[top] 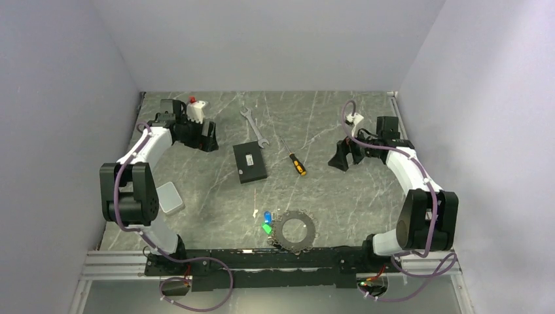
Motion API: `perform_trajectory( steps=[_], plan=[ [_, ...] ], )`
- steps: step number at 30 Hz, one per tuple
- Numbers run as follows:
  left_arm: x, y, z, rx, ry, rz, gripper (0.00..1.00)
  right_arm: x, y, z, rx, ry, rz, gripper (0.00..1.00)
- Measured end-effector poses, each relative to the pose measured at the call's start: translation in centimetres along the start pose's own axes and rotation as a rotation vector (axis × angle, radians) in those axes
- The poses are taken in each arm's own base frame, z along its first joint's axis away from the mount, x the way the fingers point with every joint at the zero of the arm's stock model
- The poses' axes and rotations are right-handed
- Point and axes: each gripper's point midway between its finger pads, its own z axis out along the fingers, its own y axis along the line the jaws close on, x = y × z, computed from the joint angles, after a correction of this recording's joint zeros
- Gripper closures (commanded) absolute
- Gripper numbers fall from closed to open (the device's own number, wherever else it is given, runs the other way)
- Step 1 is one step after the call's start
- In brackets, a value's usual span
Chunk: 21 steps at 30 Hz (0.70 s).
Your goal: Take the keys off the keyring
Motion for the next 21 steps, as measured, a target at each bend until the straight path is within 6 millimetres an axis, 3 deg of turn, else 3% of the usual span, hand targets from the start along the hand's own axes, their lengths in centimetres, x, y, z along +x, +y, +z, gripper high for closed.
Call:
perform_trajectory(
  steps=[4,8,11,21],
  plan=[
    [-0.1,-2.1,-0.8,0.102,-0.014,0.018,0.00,0.7,1.9,1.0,-0.079,0.070,-0.064,0.00],
    [0.0,-6.0,-1.7,0.271,0.024,0.074,0.01,2.3,4.6,2.3,-0.177,0.149,-0.092,0.00],
    [0.4,-9.6,-2.4,0.394,0.066,0.150,0.01,2.9,5.4,2.4,-0.206,0.173,-0.095,0.00],
    [7.2,-23.0,-3.5,0.719,0.299,0.529,0.03,3.9,5.7,2.8,-0.283,0.246,-0.039,0.00]
  ],
)
